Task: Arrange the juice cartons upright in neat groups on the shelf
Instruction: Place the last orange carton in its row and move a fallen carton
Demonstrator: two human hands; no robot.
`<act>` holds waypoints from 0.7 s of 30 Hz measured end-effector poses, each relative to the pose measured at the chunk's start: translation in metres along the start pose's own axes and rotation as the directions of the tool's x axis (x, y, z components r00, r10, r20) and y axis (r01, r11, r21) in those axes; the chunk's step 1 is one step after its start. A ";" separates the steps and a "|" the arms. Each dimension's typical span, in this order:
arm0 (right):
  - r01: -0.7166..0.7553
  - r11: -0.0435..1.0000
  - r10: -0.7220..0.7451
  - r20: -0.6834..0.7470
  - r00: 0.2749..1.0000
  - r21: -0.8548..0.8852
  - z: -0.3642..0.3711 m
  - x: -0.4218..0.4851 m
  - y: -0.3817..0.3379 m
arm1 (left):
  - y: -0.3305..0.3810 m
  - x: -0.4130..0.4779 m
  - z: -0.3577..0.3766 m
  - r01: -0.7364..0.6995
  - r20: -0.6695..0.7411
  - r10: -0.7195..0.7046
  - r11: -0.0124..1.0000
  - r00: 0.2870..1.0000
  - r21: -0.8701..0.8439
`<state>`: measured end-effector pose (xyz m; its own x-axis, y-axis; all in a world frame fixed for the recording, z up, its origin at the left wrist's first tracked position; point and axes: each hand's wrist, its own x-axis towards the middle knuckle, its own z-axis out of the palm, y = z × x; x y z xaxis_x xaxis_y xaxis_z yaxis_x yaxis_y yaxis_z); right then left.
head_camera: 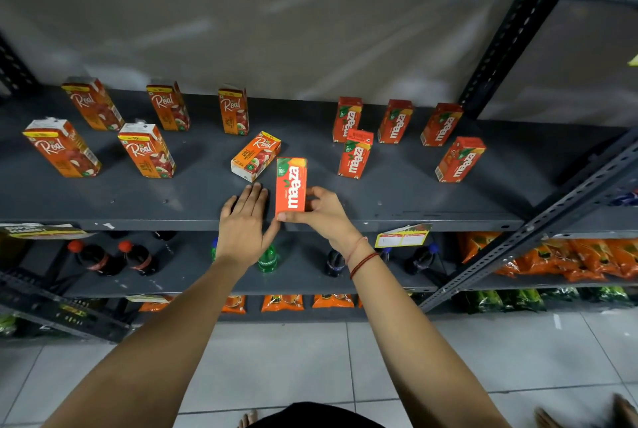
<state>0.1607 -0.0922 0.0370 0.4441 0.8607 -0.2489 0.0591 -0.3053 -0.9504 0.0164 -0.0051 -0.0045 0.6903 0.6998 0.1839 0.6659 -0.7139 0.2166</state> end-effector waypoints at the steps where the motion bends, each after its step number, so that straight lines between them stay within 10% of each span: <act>1: -0.002 1.000 0.002 -0.006 1.000 0.026 -0.004 -0.002 0.002 | 0.001 0.000 0.000 0.001 -0.002 -0.001 1.000 1.000 0.002; 10: 0.073 0.994 -0.057 -0.202 0.978 0.075 -0.090 -0.010 0.011 | 0.006 0.002 -0.001 0.000 -0.003 0.001 0.999 1.000 0.036; 21: -0.043 0.920 -0.129 -0.405 0.905 -0.390 -0.189 0.036 0.010 | 0.035 0.018 0.007 -0.086 0.030 0.085 0.996 0.996 0.040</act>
<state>0.3464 -0.1417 0.0537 0.7562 0.6538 -0.0274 0.3835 -0.4767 -0.7910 0.0546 -0.0174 -0.0007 0.7525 0.6355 0.1727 0.6148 -0.7719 0.1618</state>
